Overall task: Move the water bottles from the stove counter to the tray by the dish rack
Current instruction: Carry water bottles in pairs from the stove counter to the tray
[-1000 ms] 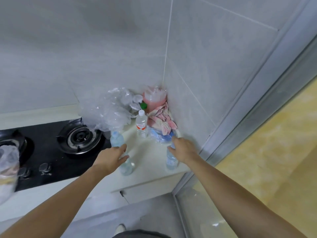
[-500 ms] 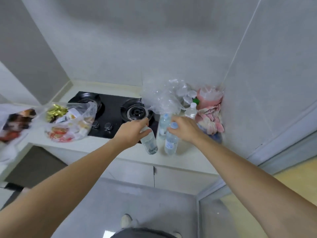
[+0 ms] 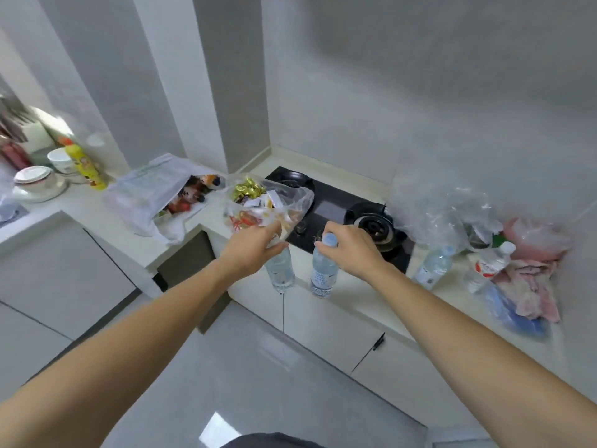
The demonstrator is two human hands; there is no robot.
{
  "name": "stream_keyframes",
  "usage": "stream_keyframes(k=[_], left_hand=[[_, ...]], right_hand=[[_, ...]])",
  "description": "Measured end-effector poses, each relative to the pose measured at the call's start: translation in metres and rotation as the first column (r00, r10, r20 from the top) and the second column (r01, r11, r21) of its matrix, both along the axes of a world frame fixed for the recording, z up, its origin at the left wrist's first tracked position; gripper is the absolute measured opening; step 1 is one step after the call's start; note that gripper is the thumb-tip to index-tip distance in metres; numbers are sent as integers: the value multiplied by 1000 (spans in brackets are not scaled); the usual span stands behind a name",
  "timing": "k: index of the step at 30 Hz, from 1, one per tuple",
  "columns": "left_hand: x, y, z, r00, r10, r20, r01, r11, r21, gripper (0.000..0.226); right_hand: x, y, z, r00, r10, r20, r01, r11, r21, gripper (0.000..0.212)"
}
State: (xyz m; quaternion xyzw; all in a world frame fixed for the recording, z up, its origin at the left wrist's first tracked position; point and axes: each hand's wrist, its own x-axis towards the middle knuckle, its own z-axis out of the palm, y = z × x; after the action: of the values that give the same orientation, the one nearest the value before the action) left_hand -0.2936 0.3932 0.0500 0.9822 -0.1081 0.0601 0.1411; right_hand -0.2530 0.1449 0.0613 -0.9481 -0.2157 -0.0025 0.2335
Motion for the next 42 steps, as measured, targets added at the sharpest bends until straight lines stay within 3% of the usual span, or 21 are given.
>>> stream_keyframes(k=[7,13,21,26,30,36,42], left_hand=[[-55,175,17,978,208,20,-209,977,33,35],[-133,316,26,874,484,48,-481,874,-71,28],[-232,465,33,602,798,37,-794,603,-76,29],[-287,548,42,364,931,-8,-928,362,-93,28],[-321,592,53,182,983,6,-979,182,-90,28],[-370,645,59,-10,1000,19,-991,-7,-133,26],[-433,715,45,-110,993,36,-983,-104,-153,30]], right_hand=[[-8,196,8,970,242,-1,-241,969,60,24],[-20,373,16,883,468,17,-469,883,38,30],[-57,595,17,664,748,19,-747,662,51,27],[-80,725,19,469,882,39,-882,467,58,28],[-106,813,32,310,948,67,-951,309,31,26],[-158,920,38,126,988,87,-990,120,69,24],[-232,1019,28,9,996,92,-998,3,64,26]])
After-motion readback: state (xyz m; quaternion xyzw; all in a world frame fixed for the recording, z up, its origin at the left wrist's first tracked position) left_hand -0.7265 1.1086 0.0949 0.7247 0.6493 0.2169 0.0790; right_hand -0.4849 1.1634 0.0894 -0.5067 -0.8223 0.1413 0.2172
